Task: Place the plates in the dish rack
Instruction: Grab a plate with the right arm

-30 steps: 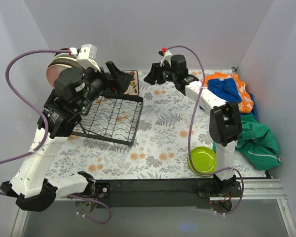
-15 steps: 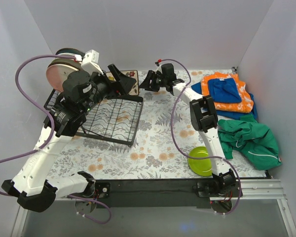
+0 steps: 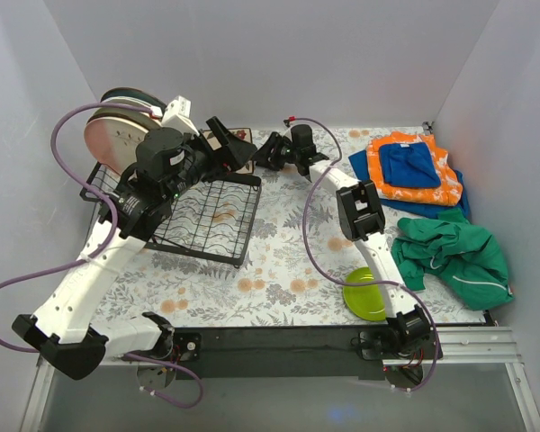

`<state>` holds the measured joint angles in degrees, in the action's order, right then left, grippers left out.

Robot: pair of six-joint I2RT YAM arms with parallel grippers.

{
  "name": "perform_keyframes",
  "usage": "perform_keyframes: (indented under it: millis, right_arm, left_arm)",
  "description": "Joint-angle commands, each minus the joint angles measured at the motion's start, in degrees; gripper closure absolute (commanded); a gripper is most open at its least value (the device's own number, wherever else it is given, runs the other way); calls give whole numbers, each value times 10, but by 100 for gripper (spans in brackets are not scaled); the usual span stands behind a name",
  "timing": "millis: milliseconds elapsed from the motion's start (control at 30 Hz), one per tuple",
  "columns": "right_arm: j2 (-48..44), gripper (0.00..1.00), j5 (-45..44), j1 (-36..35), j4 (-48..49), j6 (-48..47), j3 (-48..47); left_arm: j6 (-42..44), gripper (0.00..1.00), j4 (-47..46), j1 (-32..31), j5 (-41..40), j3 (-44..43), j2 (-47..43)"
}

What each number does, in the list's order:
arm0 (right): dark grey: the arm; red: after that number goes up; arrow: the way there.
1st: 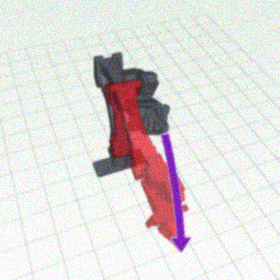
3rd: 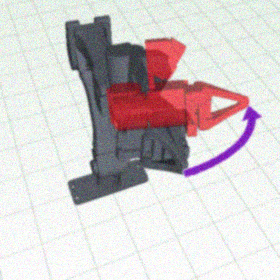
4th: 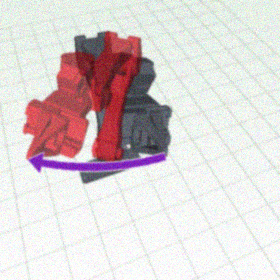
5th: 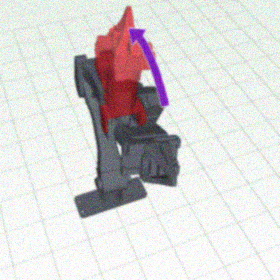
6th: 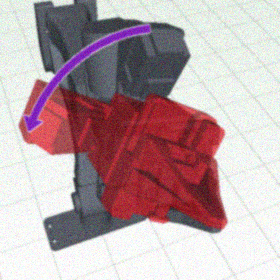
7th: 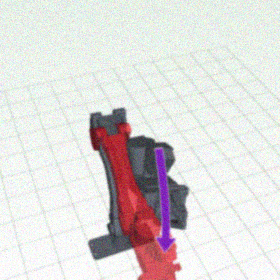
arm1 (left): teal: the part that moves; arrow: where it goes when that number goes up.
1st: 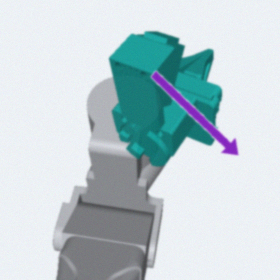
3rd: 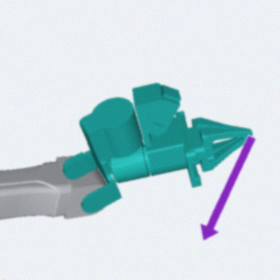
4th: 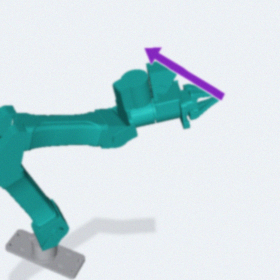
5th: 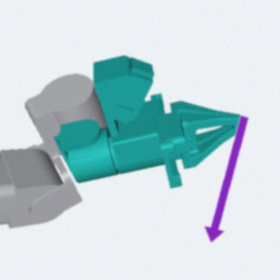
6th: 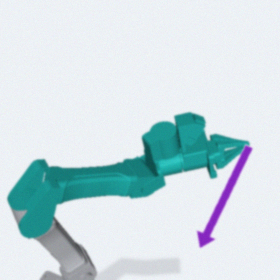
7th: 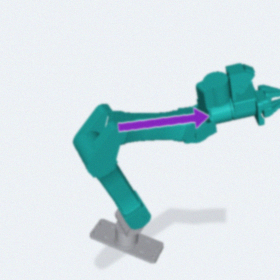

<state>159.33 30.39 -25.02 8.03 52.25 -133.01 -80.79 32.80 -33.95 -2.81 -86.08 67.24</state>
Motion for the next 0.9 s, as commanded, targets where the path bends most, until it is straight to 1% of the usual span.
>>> perform_keyframes:
  millis: [0,100,167,200,267,300,367,400,433,567,700,800,867]
  right_arm:
    - [25,51,-4,-23,32,33,-21]
    - [25,57,-27,-30,29,40,-24]
    - [23,61,-62,-31,18,46,-29]
    - [22,69,-70,-31,8,46,-29]
    - [18,74,-83,-31,1,45,-25]
    - [16,79,-83,-29,0,44,-23]
    - [14,86,-85,-30,-2,46,-20]
    - [12,95,-86,-28,-1,46,-17]
    - [9,99,-89,-27,-1,46,-16]
    - [-13,99,-92,-14,1,44,2]
    - [-50,99,-85,15,3,29,26]
    - [-81,99,-73,38,3,14,69]
    - [-109,99,-69,56,7,-2,121]
  left_arm:
    - [-27,22,-19,0,-16,7,-16]
    - [-34,22,-18,0,-18,7,-19]
    - [-39,22,-16,1,-20,7,-23]
    - [-40,22,-16,1,-23,7,-24]
    - [-42,22,-14,1,-26,6,-27]
    - [-44,22,-14,1,-27,6,-31]
    - [-45,22,-13,1,-29,8,-34]
    - [-45,22,-13,1,-29,12,-38]
    - [-45,22,-14,1,-30,12,-40]
    - [-44,22,-19,1,-25,16,-41]
    - [-38,22,-23,0,-19,21,-43]
    - [-34,22,-35,1,-8,34,-47]
    - [-33,22,-45,1,0,45,-49]
